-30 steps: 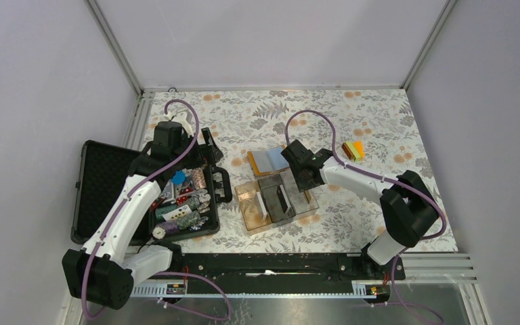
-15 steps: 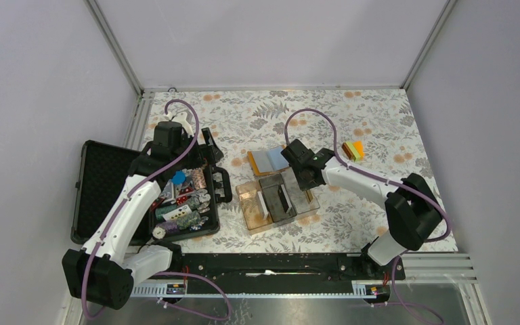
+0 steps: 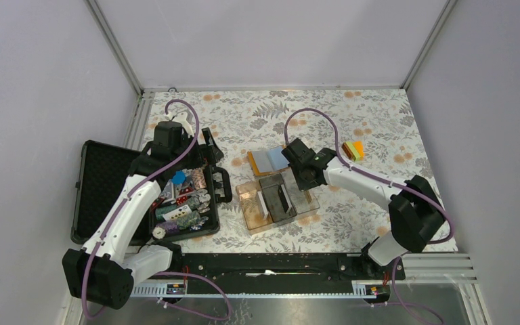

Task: Put the credit cards into the card holder
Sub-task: Pick up the credit card from the storage box, then insert the credit card into the card holder.

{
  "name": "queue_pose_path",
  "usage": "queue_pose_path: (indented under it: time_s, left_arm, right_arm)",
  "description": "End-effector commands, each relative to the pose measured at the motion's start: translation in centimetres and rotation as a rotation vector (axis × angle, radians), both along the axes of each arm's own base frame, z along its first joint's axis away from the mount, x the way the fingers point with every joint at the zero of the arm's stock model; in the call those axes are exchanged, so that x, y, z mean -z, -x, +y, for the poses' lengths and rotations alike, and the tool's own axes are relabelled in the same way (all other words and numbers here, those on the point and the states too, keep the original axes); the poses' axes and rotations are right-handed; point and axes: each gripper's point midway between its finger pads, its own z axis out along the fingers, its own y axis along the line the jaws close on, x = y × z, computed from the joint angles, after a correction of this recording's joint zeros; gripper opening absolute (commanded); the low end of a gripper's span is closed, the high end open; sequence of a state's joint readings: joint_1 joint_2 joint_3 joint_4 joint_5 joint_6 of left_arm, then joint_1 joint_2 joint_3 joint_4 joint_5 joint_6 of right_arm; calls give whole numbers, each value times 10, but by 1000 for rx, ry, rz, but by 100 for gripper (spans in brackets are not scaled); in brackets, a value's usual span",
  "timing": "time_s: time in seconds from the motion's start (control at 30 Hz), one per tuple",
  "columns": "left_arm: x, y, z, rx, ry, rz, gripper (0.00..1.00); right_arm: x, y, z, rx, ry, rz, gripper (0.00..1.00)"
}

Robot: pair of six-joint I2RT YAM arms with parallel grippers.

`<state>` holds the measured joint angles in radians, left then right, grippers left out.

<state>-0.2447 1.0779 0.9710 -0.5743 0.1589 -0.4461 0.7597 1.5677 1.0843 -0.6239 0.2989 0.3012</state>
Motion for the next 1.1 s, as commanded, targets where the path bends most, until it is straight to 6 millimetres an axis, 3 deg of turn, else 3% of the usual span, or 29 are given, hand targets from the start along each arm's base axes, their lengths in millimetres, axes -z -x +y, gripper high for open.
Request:
queue_pose_path:
  time_s: [0.0,0.17,0.33,0.47,0.63,0.87,1.07]
  left_arm:
    - [-8,-6,-5,11,28,-36,99]
    - [-6,-8,-4,4,23,-30,99]
    - [-2,-15,-8,4,37,-19,99]
    - [0,-30,-20,25,72,22,99]
    - [2,-56,-50,75,185,91,96]
    - [27,-89,-70,75,238,218,88]
    - [50,-95,-85,89,222,272,84]
  right_arm:
    - [-32,4,18,-20,-110,-12,10]
    - [-50,13,24,-39,-173,4,8]
    - [-84,13,32,-61,-244,-34,3]
    - [-112,-4,44,-92,-293,-112,0]
    - [-127,-44,72,-115,-409,-148,0]
    - [-109,-108,100,-108,-586,-62,0]
    - [-65,-143,105,-82,-592,36,0]
